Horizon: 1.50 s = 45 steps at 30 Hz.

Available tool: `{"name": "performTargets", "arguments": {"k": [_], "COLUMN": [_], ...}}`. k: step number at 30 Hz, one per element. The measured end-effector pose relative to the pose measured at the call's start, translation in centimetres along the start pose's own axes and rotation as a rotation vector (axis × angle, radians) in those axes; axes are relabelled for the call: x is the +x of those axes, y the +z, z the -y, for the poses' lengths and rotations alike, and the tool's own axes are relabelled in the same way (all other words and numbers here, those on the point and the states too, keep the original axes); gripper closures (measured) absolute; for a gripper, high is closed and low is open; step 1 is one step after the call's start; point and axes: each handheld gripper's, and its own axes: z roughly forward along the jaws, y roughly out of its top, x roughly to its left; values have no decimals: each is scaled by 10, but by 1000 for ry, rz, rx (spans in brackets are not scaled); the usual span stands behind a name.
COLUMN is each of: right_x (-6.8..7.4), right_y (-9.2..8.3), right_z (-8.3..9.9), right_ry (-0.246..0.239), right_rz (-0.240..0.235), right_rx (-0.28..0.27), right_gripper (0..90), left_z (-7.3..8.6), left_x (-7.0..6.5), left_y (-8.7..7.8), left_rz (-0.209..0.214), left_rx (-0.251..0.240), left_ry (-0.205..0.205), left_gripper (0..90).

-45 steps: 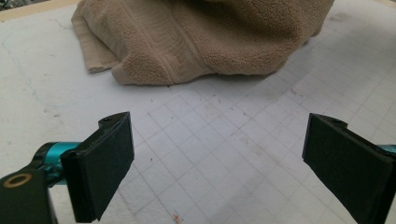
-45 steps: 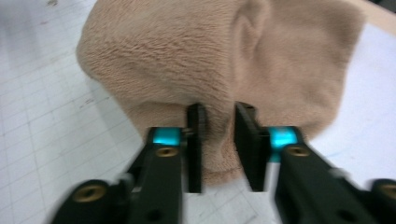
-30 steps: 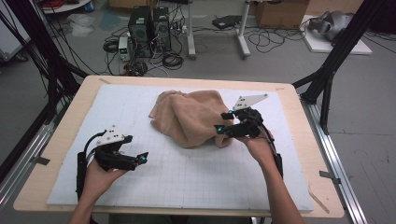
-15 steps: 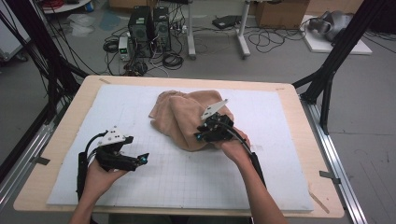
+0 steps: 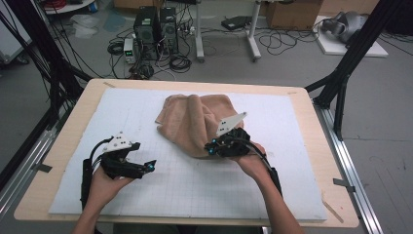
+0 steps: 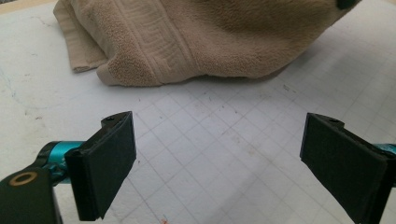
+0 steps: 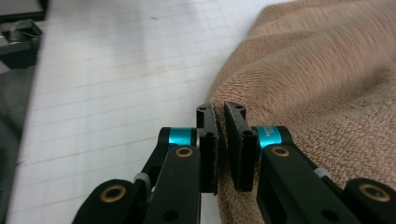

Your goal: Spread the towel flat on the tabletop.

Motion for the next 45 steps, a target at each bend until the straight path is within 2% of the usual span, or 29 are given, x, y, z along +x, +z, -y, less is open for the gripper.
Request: {"name": "performTargets", "arguments": {"k": [6, 10, 15, 17, 18, 20, 23, 25, 27, 30, 33, 37, 41, 42, 45], "right_x": [20, 30, 27, 24, 24, 25, 24, 22, 19, 16, 12, 9, 7, 6, 5], "right_y": [-16, -30, -40, -41, -42, -45, -55, -61, -68, -75, -79, -80, -77, -75, -72], "right_z": [13, 27, 50, 55, 57, 58, 59, 61, 65, 71, 76, 83, 88, 89, 91], "right_ry": [-56, -63, 2, 38, 48, 51, 78, 94, 119, 150, 173, 194, 210, 210, 218], "right_rz": [-40, -70, -46, -36, -42, -25, 5, 33, 71, 98, 118, 127, 126, 124, 118], "right_rx": [-12, -11, -29, -53, -60, -80, -91, -93, -96, -105, -106, -102, -105, -107, -108], "right_gripper": [843, 840, 813, 746, 742, 682, 642, 615, 593, 567, 559, 556, 556, 556, 551], "left_z": [-4, -7, -22, -30, -36, -43, -55, -63, -69, -76, -79, -74, -68, -66, -66], "left_x": [-3, -4, -5, -6, -6, -4, 0, 3, 5, 8, 12, 14, 16, 15, 13], "left_y": [4, 7, 22, 29, 34, 40, 54, 62, 73, 89, 106, 126, 137, 139, 140], "left_rz": [12, 23, 45, 60, 60, 66, 91, 115, 121, 118, 109, 92, 77, 67, 47], "left_rx": [10, 17, 35, 33, 39, 39, 49, 51, 69, 89, 138, 193, 258, 262, 275], "left_ry": [11, 20, 39, 49, 62, 74, 69, 45, 48, 58, 62, 78, 100, 100, 139], "left_gripper": [115, 128, 154, 174, 182, 202, 225, 242, 250, 273, 297, 390, 502, 540, 697]}}
